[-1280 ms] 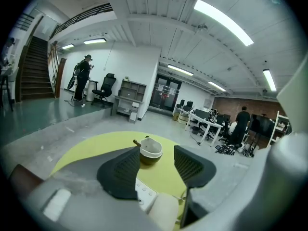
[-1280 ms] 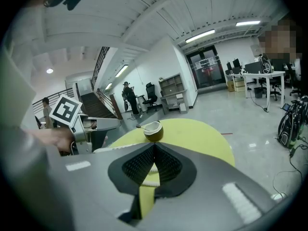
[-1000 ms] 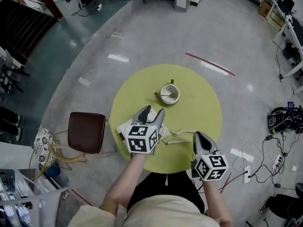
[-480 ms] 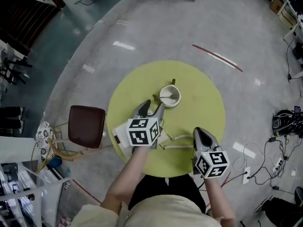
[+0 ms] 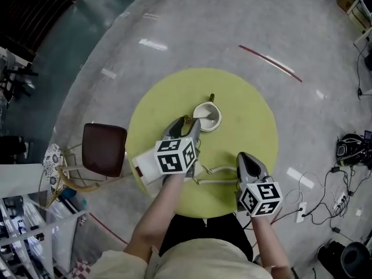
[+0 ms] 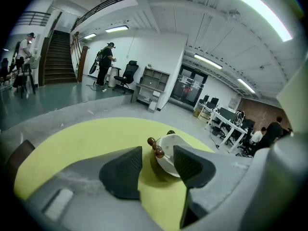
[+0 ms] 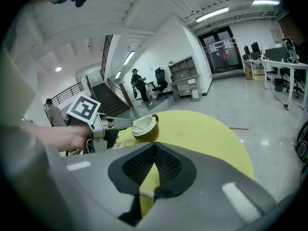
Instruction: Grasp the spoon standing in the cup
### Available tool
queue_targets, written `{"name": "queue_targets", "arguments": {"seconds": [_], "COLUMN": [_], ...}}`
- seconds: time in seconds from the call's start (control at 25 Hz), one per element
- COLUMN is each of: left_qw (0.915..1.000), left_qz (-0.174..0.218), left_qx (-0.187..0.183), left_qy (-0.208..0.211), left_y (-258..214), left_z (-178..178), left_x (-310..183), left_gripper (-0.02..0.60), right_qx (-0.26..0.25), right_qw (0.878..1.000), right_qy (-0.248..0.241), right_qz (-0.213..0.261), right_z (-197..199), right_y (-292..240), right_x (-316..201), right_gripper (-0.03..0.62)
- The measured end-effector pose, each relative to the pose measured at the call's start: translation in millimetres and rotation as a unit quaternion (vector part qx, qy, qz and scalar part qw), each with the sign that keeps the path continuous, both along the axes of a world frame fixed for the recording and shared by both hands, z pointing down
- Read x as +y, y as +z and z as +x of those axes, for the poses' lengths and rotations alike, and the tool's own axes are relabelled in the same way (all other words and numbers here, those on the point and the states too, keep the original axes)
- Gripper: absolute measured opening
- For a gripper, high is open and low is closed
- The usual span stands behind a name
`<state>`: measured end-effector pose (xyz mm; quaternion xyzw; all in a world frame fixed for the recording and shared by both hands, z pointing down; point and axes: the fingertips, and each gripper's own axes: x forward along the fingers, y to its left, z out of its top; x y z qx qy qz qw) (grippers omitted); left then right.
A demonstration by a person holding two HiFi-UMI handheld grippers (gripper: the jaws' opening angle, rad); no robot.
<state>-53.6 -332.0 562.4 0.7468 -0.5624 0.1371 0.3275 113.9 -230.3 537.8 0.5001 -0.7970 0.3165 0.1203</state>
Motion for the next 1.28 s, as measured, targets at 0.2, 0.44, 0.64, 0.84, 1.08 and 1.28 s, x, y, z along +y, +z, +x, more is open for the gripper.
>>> {"name": "queue_targets", "arguments": {"seconds": [0.2, 0.44, 0.64, 0.84, 1.08, 1.28], "left_qw": [0.9999, 0.9998, 0.9997, 0.9996, 0.9992, 0.9978], "left_qz": [-0.003, 0.004, 0.006, 0.013, 0.034, 0.064], "left_qx": [0.004, 0.004, 0.016, 0.021, 0.022, 0.011], "left_qy": [-0.010, -0.017, -0.018, -0.011, 0.001, 0.010], "left_y": [4.3, 4.9, 2.9, -1.9, -16.2, -37.4], "left_z": [-0.1, -2.2, 0.0, 3.9, 4.4, 3.7], "left_x": [-7.7, -9.8, -12.0, -11.9, -10.7, -6.3], "left_gripper": [0.179, 0.110, 0.069, 0.058, 0.057, 0.057], "right_qx": [-0.001, -0.002, -0.002, 0.001, 0.004, 0.005], "right_qw": [1.000, 1.000, 1.000, 1.000, 1.000, 1.000], "right_qy": [-0.003, -0.006, -0.005, -0.001, 0.004, 0.012], "right_qz": [-0.005, -0.010, -0.013, -0.014, -0.006, 0.005], "right_z": [-0.7, -3.3, -3.0, -1.1, -2.4, -0.1], "right_y": [4.0, 9.5, 10.8, 10.2, 4.5, -3.0], "right_x": [-6.1, -5.8, -4.8, -1.3, 1.9, 6.5], "right_gripper": [0.001, 0.000, 0.001, 0.001, 0.000, 0.002]}}
